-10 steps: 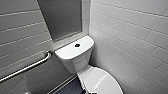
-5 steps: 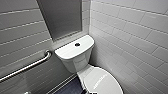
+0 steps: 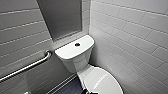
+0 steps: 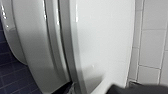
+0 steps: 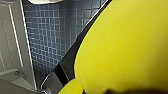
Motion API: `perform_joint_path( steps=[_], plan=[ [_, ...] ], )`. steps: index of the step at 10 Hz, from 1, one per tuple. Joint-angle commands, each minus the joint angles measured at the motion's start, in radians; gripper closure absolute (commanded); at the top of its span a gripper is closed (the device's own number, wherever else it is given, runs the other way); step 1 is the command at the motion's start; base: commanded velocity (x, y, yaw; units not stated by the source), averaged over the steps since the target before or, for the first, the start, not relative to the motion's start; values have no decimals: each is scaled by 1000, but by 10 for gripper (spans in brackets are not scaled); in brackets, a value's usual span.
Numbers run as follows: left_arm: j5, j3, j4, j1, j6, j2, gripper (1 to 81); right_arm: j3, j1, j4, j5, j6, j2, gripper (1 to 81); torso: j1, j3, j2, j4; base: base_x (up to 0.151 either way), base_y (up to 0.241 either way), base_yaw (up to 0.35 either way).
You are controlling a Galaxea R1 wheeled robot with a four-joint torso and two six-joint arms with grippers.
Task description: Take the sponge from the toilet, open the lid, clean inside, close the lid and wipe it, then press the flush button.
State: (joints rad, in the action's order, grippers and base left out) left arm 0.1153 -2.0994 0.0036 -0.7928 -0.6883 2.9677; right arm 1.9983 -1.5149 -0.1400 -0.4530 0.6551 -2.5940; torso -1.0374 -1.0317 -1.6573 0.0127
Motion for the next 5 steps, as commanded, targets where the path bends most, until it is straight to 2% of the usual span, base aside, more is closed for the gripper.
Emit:
perform_joint_path(
  steps=[1,3,5],
  plan=[
    [-25,-36,12,100,-4,61,10,3,3,-29,46,5,13,811,0,0,0,0,0,0,0],
    [-55,-94,18,88,-4,97,10,31,5,-30,46,5,-2,811,0,0,0,0,0,0,0],
    [-55,-157,22,63,-2,124,10,39,12,-30,46,5,-5,811,0,0,0,0,0,0,0]
  ],
)
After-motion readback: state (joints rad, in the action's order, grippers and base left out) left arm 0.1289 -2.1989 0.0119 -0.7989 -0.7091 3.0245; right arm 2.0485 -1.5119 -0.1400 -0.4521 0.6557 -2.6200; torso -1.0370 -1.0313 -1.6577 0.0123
